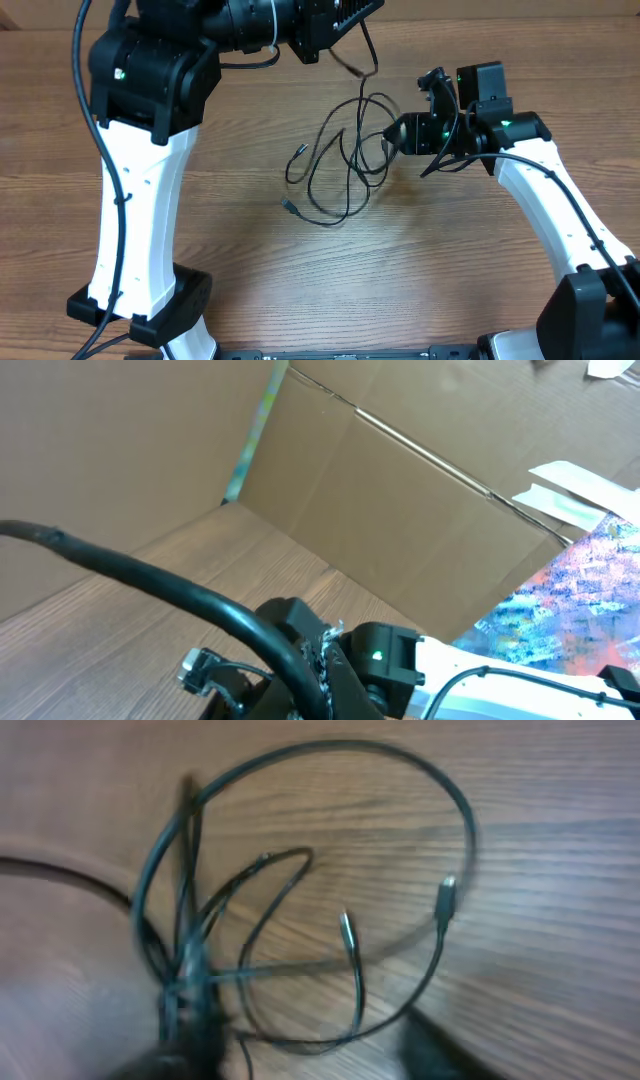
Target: Untangle cables
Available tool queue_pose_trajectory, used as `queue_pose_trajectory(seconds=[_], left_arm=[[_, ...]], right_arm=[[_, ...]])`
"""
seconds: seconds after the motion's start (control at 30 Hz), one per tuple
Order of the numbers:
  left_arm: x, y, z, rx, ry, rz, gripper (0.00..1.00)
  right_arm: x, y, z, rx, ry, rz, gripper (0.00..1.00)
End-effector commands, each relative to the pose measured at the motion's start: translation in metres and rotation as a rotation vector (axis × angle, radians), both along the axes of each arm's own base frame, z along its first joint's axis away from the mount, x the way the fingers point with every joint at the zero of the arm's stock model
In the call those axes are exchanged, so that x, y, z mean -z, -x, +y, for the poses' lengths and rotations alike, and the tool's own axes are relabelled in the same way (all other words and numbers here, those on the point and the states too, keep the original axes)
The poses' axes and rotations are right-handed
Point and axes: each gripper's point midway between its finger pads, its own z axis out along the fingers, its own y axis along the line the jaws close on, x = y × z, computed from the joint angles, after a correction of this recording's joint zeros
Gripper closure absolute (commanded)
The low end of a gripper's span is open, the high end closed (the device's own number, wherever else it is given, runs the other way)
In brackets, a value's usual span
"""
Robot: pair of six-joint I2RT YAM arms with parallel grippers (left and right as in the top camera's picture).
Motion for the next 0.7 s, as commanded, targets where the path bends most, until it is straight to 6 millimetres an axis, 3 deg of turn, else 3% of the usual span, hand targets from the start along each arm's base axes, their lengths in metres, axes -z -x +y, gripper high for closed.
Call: queue_pose_trajectory(seconds=[0.0,0.13,0.17,0.2,0.3,0.5,0.67], left_arm=[[-0.016,0.005,0.017,-0.045,0.013,-0.036,0.96],[-0.007,-0.014,0.042,-0.146,-0.017,-0.015,0.96],[-0.001,-0.023,0.053,-0.2,-0.041,-0.004,0.96],[0.013,-0.037,0.076,-0.303,-0.097,0.017,0.96],[0.037,-0.056,0.118,-0.485,-0.185,0.087,0.96],[0.062,-0.077,0.198,-0.783,-0.293,0.166,0.96],[0.065,-0.08,0.229,-0.864,-0.303,0.188,0.96]], right_arm=[[0.005,-0.004,-0.006,0.022,0.043,-0.003,0.96],[0.021,-0.011,-0.05,0.226,0.242,0.026,0.96],[0.025,-0.012,-0.067,0.315,0.311,0.039,0.96],[0.029,-0.01,-0.1,0.487,0.433,0.059,0.96],[0.028,-0.001,-0.138,0.681,0.574,0.072,0.96],[0.024,0.005,-0.159,0.77,0.642,0.072,0.96],[0.023,0.005,-0.162,0.804,0.623,0.074,0.96]])
